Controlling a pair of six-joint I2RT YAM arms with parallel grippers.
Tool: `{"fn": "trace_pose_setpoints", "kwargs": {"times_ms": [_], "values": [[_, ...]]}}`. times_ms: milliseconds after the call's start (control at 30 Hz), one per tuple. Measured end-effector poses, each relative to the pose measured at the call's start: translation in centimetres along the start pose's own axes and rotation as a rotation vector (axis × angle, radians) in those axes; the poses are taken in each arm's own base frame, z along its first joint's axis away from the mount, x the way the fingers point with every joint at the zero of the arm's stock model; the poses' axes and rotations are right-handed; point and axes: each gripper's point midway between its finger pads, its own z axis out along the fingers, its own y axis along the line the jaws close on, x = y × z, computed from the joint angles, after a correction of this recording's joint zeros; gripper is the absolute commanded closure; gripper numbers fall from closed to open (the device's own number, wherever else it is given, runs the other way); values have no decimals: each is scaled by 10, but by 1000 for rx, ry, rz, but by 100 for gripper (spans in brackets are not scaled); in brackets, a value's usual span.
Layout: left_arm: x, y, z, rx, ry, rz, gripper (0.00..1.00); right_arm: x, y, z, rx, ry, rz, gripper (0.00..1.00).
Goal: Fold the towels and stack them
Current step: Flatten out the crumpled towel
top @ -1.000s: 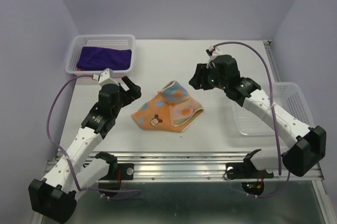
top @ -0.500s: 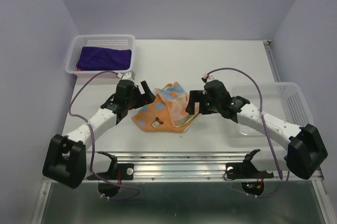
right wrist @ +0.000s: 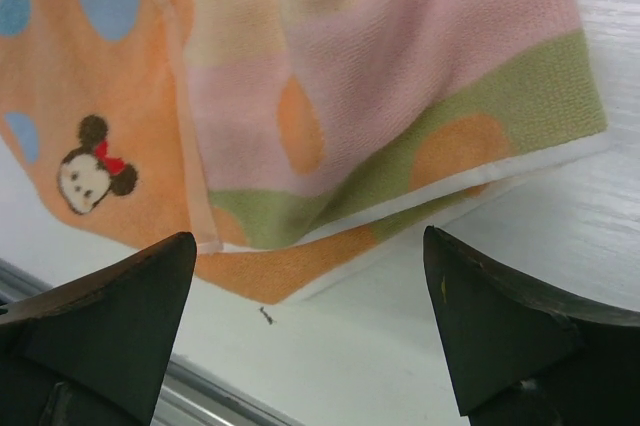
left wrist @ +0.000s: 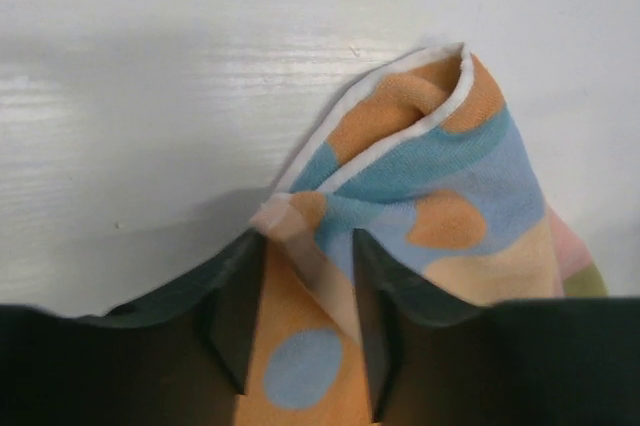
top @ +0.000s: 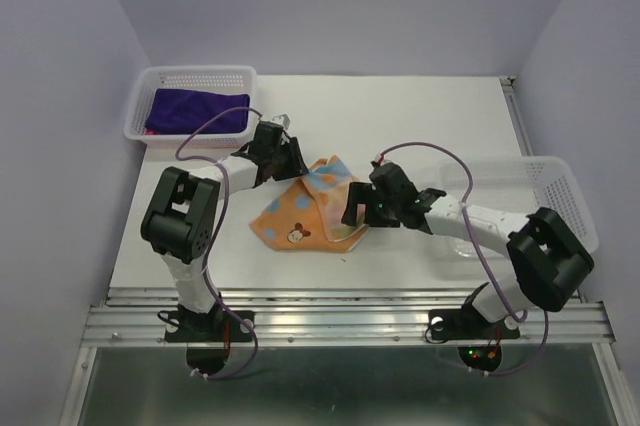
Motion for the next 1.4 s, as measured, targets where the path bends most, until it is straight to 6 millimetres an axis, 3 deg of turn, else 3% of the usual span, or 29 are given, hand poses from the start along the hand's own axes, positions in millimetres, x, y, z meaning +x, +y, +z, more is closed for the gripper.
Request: {"fn": "trace_pose_setpoints", "kwargs": {"times_ms": [67,133,433,700,767,867,1033,1100,1233,1400], "values": [[3,2,9,-5,18,2,85,3,-7,8,38,9,5,0],[5,5,14,-11,29,5,100,7,-16,18,83,24,8,0],[12,16,15,-47,17,-8,100,-19,-19,39,131,-3,9,0],[59,45,-36,-125,-44,-199,100,-81,-18,72,69,-38,-54,0],[64,49,-43,-146,-65,-240,100,-86,-13,74,46,-38,-90,0],[64,56,-52,-181,-109,-289,100,-87,-4,61,21,-49,-133,0],[49,54,-60,-188,-178,-326,100,-80,3,21,54,-90,-156,0],[47,54,-61,-187,-190,-332,100,-69,8,14,65,-86,-165,0],[45,54,-62,-191,-198,-339,100,-31,10,16,124,-14,-213,2],[49,56,-64,-192,-200,-346,100,4,8,22,200,55,-294,15]]}}
